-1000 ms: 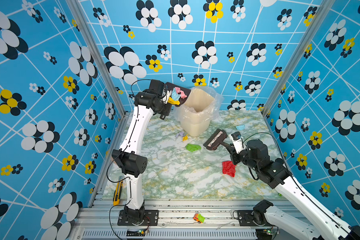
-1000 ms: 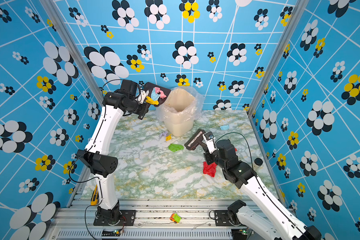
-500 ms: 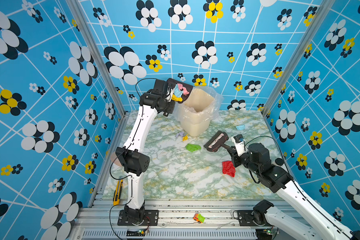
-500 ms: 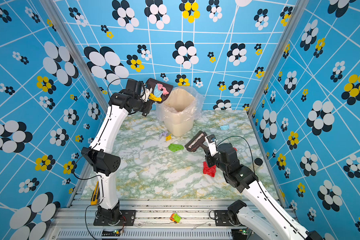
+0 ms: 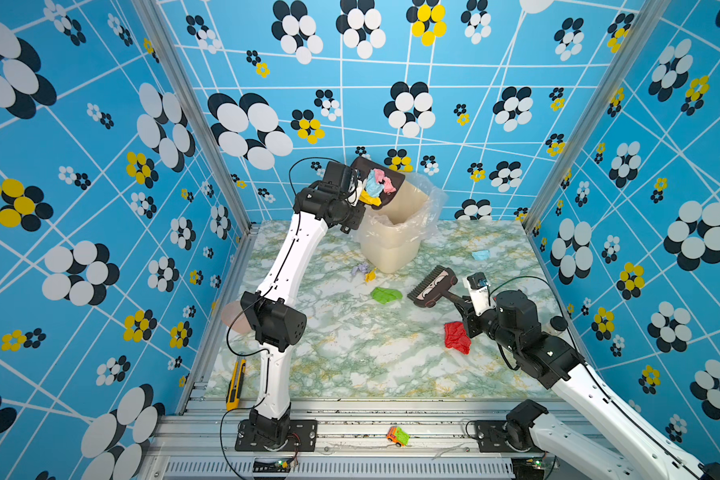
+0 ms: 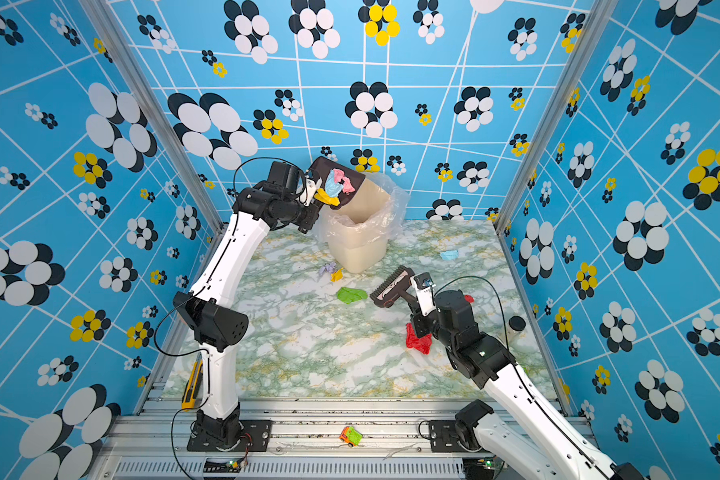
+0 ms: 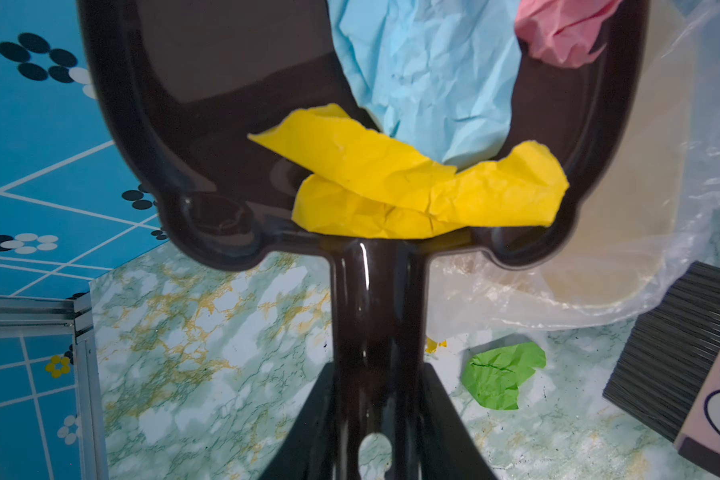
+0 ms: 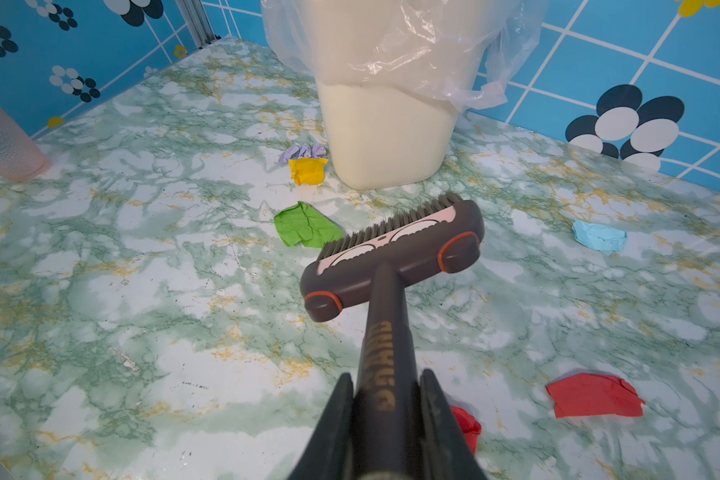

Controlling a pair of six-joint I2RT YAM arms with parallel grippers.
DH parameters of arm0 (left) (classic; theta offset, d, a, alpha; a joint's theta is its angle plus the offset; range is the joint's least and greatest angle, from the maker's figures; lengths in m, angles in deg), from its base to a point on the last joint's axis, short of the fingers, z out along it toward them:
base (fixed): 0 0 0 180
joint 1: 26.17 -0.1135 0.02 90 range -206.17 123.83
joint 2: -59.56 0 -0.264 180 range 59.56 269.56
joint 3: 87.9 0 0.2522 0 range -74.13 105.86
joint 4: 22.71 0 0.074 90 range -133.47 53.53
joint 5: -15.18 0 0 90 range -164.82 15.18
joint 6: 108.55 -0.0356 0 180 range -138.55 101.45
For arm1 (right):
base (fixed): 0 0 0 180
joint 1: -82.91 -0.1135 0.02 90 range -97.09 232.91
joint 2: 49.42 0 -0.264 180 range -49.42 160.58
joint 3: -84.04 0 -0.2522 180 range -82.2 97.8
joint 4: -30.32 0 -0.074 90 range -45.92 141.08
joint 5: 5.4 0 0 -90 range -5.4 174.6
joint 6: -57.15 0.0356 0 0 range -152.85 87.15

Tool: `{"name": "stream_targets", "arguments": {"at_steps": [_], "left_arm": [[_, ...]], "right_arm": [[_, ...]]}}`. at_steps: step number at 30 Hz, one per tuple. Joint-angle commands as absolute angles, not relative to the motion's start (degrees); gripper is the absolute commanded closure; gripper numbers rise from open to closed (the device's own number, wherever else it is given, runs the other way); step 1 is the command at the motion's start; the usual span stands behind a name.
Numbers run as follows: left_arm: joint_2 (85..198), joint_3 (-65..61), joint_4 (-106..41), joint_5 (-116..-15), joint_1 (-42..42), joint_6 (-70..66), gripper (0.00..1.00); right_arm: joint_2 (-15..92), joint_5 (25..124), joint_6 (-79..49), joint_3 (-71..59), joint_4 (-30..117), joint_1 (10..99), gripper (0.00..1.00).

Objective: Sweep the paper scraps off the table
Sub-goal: 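Carry the loaded dustpan with the left gripper up over the cream bin, then tilt the dustpan over the bin with the left gripper to dump the scraps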

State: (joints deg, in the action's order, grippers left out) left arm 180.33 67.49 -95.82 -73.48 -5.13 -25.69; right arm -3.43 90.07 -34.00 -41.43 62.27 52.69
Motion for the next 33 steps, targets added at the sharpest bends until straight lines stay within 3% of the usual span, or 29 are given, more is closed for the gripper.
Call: {"name": "stream_targets", "arguments": {"at_steps": [1, 12, 33], "left_arm": [[181.5, 69.7, -92.7, -72.8, -4.8, -26.1, 1.00], [183.5, 70.3, -89.8, -75.1, -4.0, -25.9, 1.00], [184.2, 70.7, -86.4, -94.1, -2.0, -41.1, 1.00]], "right_arm": [[-4.7, 90.4, -33.1, -41.9, 58.4, 52.9, 1.00], [-6.1, 90.5, -32.6, -43.5, 58.0, 52.9, 1.00], [-7.9, 90.1, -31.2, -45.0, 57.3, 52.9, 1.00]]}}
